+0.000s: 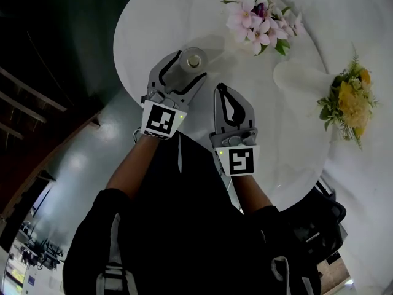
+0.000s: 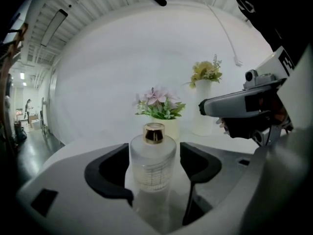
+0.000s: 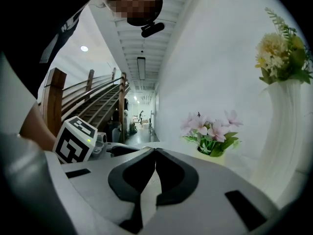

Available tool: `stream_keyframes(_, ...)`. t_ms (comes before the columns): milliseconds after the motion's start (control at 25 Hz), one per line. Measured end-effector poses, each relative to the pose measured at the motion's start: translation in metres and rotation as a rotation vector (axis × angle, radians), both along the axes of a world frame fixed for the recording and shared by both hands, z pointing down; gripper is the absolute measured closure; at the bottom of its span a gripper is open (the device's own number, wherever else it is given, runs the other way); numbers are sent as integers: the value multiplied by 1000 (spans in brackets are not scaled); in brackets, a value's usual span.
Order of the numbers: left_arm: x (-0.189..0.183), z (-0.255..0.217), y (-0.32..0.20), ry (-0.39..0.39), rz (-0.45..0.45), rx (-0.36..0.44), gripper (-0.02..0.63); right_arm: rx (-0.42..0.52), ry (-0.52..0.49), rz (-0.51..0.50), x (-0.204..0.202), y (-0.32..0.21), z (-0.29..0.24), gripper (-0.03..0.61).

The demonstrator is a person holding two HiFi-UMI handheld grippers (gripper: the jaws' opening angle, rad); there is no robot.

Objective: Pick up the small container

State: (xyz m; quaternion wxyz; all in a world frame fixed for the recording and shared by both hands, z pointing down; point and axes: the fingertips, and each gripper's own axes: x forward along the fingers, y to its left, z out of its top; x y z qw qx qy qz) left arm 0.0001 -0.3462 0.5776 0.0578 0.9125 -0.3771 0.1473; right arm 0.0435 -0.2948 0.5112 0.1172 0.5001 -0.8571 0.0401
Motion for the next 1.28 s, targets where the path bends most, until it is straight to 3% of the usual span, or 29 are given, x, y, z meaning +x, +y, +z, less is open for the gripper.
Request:
stream_keyframes(880, 14, 4, -16, -8, 2, -26, 285, 2, -5, 16, 4, -7, -4, 557)
stream_keyframes(1280, 18, -50, -9, 26, 2, 36, 285, 39, -6, 43, 9, 1, -30, 557)
